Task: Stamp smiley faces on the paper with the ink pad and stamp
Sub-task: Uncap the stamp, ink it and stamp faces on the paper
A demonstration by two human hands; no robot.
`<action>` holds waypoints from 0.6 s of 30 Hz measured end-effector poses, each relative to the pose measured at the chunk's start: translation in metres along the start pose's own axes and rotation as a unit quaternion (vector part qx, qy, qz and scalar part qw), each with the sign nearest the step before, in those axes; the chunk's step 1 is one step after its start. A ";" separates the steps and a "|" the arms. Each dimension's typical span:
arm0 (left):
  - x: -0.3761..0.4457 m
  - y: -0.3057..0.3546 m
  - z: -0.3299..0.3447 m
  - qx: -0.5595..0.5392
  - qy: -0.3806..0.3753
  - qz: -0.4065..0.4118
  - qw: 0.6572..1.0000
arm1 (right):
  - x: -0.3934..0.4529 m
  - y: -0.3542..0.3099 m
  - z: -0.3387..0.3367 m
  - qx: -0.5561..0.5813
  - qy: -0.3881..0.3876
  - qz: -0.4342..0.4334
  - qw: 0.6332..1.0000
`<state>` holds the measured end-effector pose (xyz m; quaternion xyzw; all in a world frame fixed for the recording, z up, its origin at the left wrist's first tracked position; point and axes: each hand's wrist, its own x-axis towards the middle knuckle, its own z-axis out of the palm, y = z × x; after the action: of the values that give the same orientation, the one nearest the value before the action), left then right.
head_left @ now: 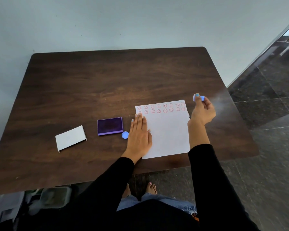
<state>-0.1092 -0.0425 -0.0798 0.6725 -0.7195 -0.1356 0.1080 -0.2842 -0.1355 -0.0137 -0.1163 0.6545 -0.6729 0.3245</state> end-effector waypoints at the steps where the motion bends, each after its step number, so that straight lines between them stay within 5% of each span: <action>1: -0.001 0.000 -0.005 -0.010 0.019 0.002 1.000 | -0.003 0.000 0.001 -0.002 -0.007 0.002 1.000; 5: -0.008 -0.021 -0.030 -0.038 0.057 -0.035 0.997 | -0.012 0.002 0.006 -0.006 -0.030 0.005 1.000; 11: -0.007 -0.061 -0.065 -0.014 -0.048 -0.072 0.996 | -0.045 0.012 0.024 -0.013 -0.101 0.023 0.995; 18: -0.008 -0.067 -0.063 -0.021 -0.073 -0.078 0.994 | -0.077 0.025 0.040 -0.092 -0.189 0.042 0.977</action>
<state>-0.0245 -0.0414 -0.0431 0.7125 -0.6676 -0.2078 0.0587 -0.1954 -0.1207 -0.0126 -0.2433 0.6448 -0.5613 0.4582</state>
